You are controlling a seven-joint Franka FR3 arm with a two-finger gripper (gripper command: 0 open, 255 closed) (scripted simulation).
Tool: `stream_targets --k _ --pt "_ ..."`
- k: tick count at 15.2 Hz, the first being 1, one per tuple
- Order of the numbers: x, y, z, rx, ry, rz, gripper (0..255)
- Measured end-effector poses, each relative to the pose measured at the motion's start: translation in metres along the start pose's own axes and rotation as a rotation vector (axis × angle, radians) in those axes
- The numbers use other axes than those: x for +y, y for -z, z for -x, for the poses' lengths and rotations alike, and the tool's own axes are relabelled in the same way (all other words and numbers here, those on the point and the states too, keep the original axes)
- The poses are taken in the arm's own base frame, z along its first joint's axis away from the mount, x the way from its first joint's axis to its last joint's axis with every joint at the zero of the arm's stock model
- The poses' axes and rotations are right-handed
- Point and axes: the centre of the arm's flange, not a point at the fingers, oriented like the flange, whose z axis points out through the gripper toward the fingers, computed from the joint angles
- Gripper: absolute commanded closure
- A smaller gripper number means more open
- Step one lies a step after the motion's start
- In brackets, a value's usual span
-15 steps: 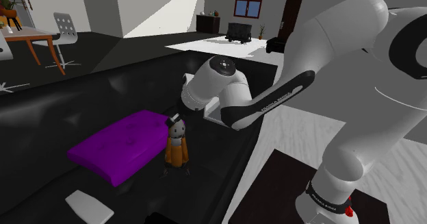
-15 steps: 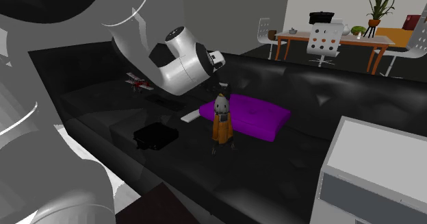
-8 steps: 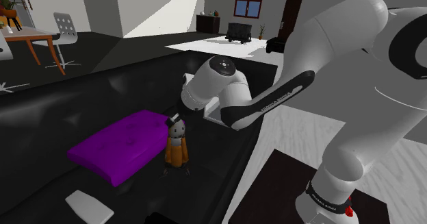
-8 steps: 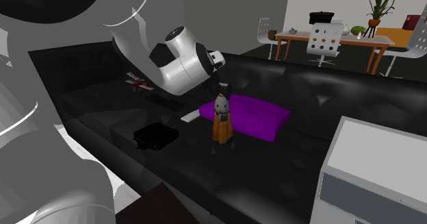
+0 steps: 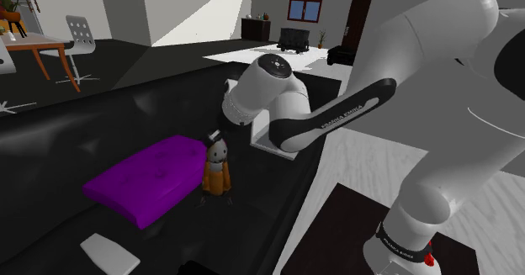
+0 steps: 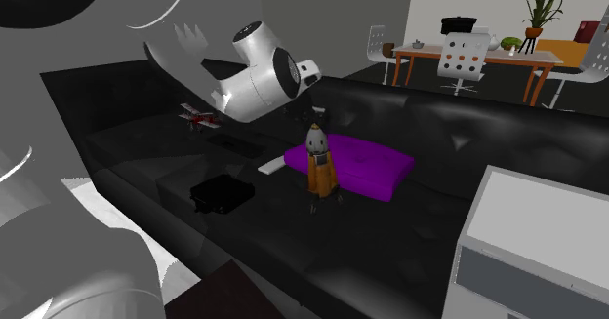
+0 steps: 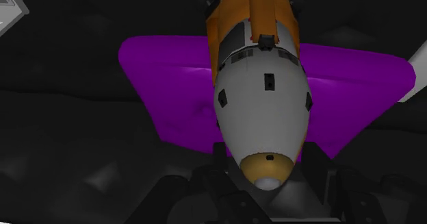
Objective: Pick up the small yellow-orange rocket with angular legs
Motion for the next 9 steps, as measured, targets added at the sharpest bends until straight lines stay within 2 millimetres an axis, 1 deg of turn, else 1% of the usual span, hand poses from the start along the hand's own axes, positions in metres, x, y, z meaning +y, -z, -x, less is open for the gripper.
stream_targets --k 9 --pt "0.007 0.036 -0.026 0.0 0.0 0.0 255"
